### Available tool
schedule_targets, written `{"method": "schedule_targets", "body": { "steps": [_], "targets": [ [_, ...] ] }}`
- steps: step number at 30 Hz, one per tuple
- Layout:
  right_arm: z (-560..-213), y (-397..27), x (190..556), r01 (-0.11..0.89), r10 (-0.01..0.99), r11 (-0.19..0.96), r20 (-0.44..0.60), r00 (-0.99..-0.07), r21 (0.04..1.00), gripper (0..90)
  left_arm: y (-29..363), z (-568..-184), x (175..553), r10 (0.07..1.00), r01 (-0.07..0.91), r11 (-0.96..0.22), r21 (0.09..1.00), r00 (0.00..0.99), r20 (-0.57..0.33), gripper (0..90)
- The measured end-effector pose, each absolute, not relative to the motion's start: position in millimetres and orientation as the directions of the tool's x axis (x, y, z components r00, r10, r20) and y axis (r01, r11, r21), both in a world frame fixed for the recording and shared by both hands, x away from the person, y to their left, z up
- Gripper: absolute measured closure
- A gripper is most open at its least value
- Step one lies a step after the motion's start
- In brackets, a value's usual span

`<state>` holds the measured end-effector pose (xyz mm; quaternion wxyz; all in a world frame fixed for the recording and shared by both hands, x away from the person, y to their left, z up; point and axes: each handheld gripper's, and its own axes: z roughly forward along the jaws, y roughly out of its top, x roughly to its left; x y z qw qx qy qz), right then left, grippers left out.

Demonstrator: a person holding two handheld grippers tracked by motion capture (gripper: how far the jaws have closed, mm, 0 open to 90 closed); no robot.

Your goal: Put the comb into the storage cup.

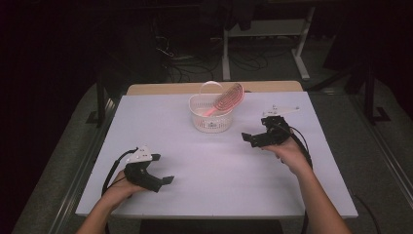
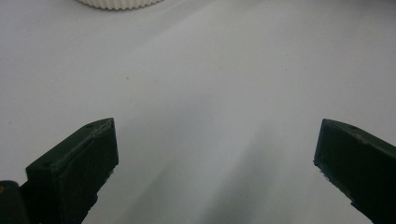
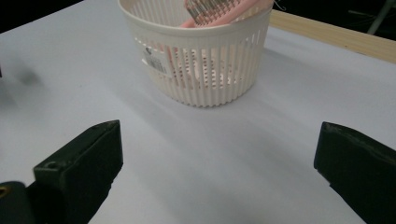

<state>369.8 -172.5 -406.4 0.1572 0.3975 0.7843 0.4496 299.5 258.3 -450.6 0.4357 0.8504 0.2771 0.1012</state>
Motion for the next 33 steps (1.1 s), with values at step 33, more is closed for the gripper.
{"method": "schedule_targets", "body": {
  "steps": [33],
  "targets": [
    [-440,-191,303,0.488,0.76,0.318,0.089,-0.644,0.813,0.8,260,-447,299,0.569,0.376,-0.456,0.807,0.82,-0.06,0.0]
  ]
}}
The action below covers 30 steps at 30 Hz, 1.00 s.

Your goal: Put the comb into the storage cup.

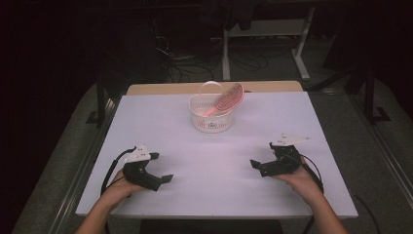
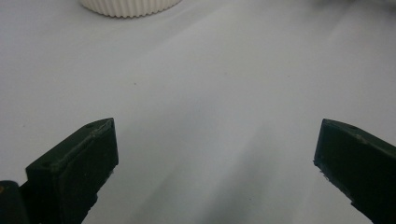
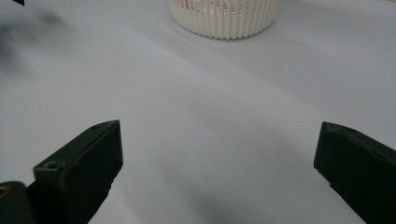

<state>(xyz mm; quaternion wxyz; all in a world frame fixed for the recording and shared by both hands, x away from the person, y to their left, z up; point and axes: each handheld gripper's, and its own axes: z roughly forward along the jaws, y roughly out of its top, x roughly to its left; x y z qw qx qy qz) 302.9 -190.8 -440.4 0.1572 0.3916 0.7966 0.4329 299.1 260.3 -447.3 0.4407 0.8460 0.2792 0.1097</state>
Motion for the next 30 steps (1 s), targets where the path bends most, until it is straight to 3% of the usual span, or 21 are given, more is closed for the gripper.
{"method": "schedule_targets", "body": {
  "steps": [30],
  "targets": [
    [-462,-204,278,0.509,0.759,0.346,0.083,-0.646,0.788,0.8,261,-449,301,0.57,0.376,-0.449,0.81,0.819,-0.065,0.0]
  ]
}}
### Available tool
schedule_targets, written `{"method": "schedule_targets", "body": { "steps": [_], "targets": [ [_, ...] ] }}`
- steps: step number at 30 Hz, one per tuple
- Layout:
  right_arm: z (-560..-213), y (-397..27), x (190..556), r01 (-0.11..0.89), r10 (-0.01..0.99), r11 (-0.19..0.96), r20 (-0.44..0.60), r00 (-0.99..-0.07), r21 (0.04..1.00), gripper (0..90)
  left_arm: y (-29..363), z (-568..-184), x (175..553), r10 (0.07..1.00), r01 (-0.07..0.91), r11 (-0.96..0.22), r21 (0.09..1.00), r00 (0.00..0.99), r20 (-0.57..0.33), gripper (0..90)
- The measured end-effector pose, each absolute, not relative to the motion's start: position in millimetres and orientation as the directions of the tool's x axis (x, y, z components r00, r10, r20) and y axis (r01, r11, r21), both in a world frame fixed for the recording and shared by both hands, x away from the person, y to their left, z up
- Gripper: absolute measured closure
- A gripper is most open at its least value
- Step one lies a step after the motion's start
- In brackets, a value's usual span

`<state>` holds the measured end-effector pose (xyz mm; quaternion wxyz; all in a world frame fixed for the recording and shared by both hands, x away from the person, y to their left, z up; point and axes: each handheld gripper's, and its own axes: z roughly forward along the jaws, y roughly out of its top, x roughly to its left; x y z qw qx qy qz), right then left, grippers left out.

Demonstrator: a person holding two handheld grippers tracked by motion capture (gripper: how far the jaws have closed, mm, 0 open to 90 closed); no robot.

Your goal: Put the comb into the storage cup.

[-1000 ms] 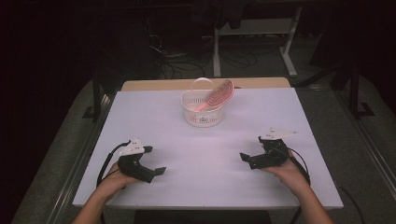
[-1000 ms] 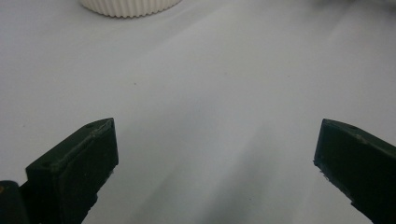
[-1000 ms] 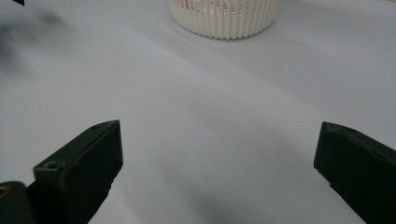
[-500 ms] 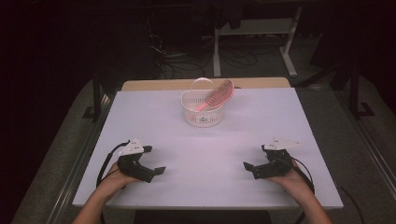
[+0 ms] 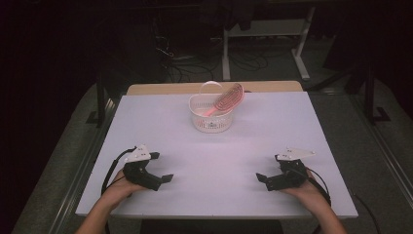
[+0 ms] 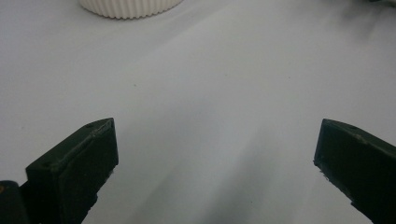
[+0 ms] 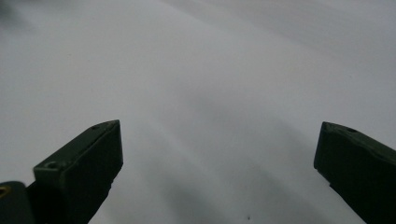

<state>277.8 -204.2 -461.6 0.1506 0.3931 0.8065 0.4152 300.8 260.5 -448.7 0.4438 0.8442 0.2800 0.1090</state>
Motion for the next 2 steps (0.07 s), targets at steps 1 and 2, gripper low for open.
{"method": "schedule_targets", "body": {
  "steps": [1,2],
  "targets": [
    [-461.3,-204.1,277.9,0.507,0.759,0.348,0.08,-0.646,0.789,0.9,260.5,-448.8,300.8,0.57,0.375,-0.451,0.81,0.819,-0.063,0.0],
    [-461.1,-204.1,277.9,0.506,0.759,0.35,0.078,-0.647,0.788,0.9,260.5,-448.9,300.8,0.57,0.375,-0.452,0.809,0.819,-0.061,0.0]
  ]
}}
